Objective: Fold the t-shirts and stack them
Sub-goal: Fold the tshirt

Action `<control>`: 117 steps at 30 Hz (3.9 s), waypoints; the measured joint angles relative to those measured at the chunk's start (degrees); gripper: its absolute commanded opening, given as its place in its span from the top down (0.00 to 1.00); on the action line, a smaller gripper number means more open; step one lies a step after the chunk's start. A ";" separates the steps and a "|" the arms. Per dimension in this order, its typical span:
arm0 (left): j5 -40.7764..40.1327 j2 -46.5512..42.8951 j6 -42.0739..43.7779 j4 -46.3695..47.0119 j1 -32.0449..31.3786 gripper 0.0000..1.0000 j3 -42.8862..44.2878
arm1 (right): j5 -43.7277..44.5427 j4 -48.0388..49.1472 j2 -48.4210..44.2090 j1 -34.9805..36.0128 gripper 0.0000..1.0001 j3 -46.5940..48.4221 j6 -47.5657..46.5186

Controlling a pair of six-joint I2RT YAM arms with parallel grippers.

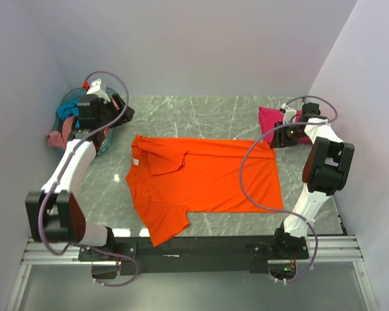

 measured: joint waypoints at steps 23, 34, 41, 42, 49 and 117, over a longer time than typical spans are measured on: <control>-4.00 18.71 -2.86 -7.96 -6.16 0.52 0.09 | -2.75 -1.22 -4.50 4.46 0.49 -1.62 -4.96; -7.76 25.70 -3.08 -12.04 -5.46 0.59 3.10 | -3.02 -1.09 -4.50 4.81 0.50 -1.62 -4.13; -9.40 25.81 -4.13 -11.91 -2.75 0.60 3.10 | -2.97 -0.96 -4.46 5.77 0.55 -1.03 -3.04; -9.73 25.73 -4.39 -11.78 -2.34 0.60 2.97 | -2.99 -0.76 -4.46 6.03 0.56 -0.81 -2.78; -10.97 23.93 -4.85 -10.71 -0.85 0.60 0.50 | -2.97 0.44 -2.62 7.39 0.64 2.34 -0.22; -5.68 35.01 8.04 -26.53 -8.76 0.99 18.75 | 22.32 -2.12 11.69 25.90 1.00 12.94 -1.25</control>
